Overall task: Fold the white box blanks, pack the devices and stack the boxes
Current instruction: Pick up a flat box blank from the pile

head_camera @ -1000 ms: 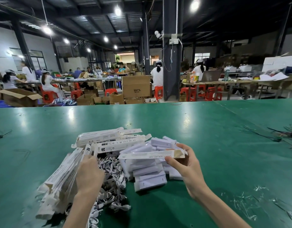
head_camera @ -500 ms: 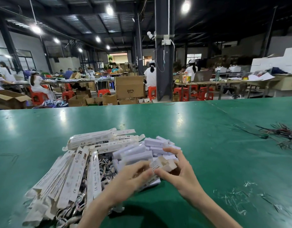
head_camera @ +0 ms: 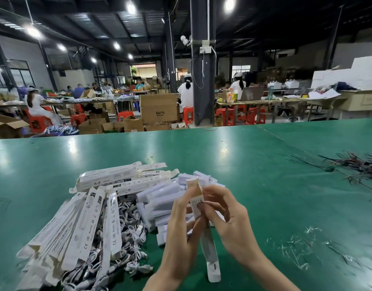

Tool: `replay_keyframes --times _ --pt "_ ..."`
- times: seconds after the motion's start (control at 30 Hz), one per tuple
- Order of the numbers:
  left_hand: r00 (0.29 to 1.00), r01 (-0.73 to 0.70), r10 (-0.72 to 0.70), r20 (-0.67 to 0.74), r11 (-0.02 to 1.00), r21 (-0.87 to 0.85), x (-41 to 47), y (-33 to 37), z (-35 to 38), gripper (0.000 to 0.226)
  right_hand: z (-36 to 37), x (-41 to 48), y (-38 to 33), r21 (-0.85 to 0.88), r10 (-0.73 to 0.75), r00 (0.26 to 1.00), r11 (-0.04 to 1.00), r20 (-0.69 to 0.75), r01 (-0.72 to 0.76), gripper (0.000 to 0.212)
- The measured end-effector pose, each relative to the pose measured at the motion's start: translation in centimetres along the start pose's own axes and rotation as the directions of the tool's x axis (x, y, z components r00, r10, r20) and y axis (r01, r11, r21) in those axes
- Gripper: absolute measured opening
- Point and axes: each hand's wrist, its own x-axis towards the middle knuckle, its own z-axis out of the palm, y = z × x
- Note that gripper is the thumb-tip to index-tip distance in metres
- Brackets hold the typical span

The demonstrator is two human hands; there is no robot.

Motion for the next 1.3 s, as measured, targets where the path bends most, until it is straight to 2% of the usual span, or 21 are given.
replay_keyframes --times 0.07,0.3,0.4,0.53,0.67,0.83,0.97,1.03,1.13,1.3 --pt "0.999 -0.033 0.033 0.008 0.999 0.042 -0.2 -0.4 -0.5 0.051 0.1 -0.1 0.0 0.019 0.019 1.000 1.000 0.016 -0.019 0.023" --pt "0.997 -0.048 0.056 -0.049 0.986 0.162 0.2 0.4 -1.4 0.047 -0.4 -0.2 -0.3 -0.012 0.004 0.996 1.000 0.089 -0.003 0.022" --pt "0.997 -0.037 0.044 -0.070 0.995 0.094 0.2 0.6 -1.5 0.043 -0.5 -0.2 -0.4 -0.013 0.008 0.993 1.000 0.119 -0.007 0.024" --pt "0.994 0.083 -0.087 -0.060 0.995 -0.060 0.1 0.7 -1.5 0.025 -0.6 -0.1 -0.3 -0.001 0.052 0.985 0.999 0.163 -0.053 0.019" --pt "0.986 0.163 -0.166 -0.018 0.982 -0.096 0.2 0.7 -1.8 0.023 -0.9 -0.3 0.2 0.049 0.146 0.963 0.986 0.226 -0.161 0.017" --pt "0.964 0.268 -0.265 0.039 0.949 -0.167 0.2 0.4 -2.1 0.013 -0.5 -0.8 0.8 0.052 0.219 0.948 0.970 0.230 -0.237 0.021" --pt "0.952 0.301 -0.305 -0.005 0.942 -0.149 0.4 0.2 -2.2 0.009 -0.2 -1.1 1.1 0.045 0.260 0.930 0.959 0.258 -0.281 0.023" --pt "0.942 0.322 -0.333 -0.041 0.933 -0.162 0.4 0.2 -2.2 0.015 -0.1 -1.3 1.1 0.038 0.304 0.900 0.943 0.313 -0.332 0.033" --pt "0.925 0.353 -0.374 -0.073 0.913 -0.204 0.5 0.0 -2.3 0.010 0.1 -1.6 1.2 0.013 0.369 0.846 0.914 0.384 -0.405 0.042" --pt "0.920 0.330 -0.373 -0.121 0.903 -0.275 1.0 0.7 -3.0 0.012 -0.1 -1.4 0.9 0.000 0.309 0.883 0.944 0.354 -0.331 0.032"
